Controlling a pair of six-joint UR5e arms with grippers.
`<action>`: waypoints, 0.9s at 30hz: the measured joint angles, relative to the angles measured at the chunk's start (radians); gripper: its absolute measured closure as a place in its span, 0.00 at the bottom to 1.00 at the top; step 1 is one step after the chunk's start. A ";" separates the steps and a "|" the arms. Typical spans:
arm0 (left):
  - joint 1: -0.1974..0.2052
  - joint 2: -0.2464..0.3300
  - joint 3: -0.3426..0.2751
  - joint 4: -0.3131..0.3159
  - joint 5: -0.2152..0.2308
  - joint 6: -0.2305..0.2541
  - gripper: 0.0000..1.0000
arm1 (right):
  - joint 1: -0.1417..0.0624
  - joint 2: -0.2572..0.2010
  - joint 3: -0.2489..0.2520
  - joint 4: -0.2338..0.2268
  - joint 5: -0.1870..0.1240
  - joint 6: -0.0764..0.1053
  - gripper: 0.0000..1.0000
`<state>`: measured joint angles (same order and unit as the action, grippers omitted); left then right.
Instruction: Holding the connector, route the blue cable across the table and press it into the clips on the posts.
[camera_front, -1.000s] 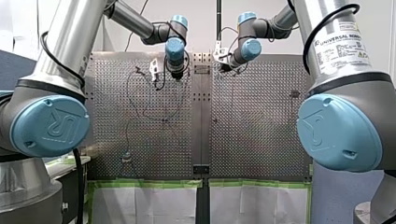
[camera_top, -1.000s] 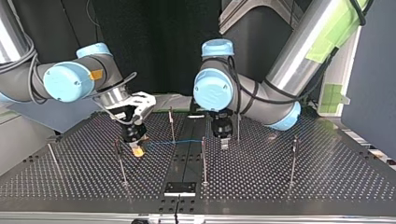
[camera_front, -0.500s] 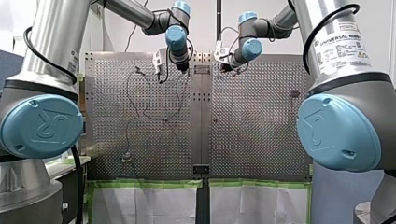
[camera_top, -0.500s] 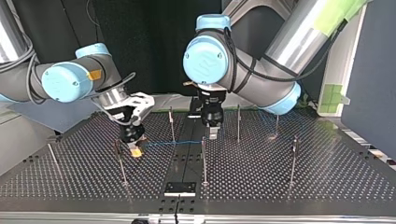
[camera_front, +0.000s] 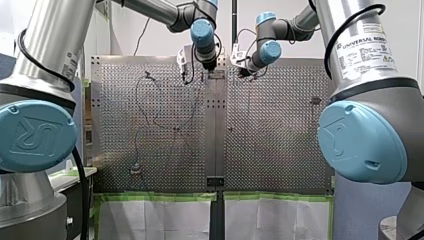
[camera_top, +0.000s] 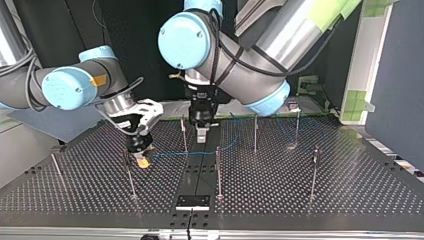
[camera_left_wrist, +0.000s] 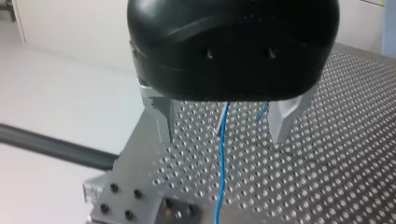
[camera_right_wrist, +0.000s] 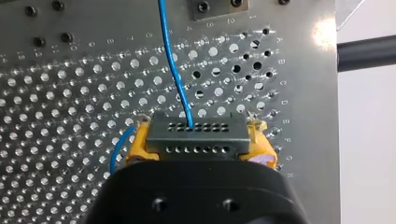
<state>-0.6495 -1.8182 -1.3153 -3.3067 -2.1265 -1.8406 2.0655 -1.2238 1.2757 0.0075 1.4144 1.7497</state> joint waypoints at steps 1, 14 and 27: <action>-0.008 -0.003 0.004 0.000 -0.008 0.002 0.02 | 0.000 -0.001 0.000 0.001 0.002 0.000 1.00; -0.083 -0.099 0.101 -0.006 -0.117 -0.024 0.02 | -0.006 -0.002 0.000 0.006 0.006 -0.003 1.00; -0.074 -0.211 0.213 -0.014 -0.190 -0.081 0.02 | -0.008 -0.004 0.000 0.008 0.006 -0.005 1.00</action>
<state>-0.7231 -2.0294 -1.1025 -3.3204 -2.3163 -1.9220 2.0571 -1.2281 1.2757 0.0153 1.4206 1.7445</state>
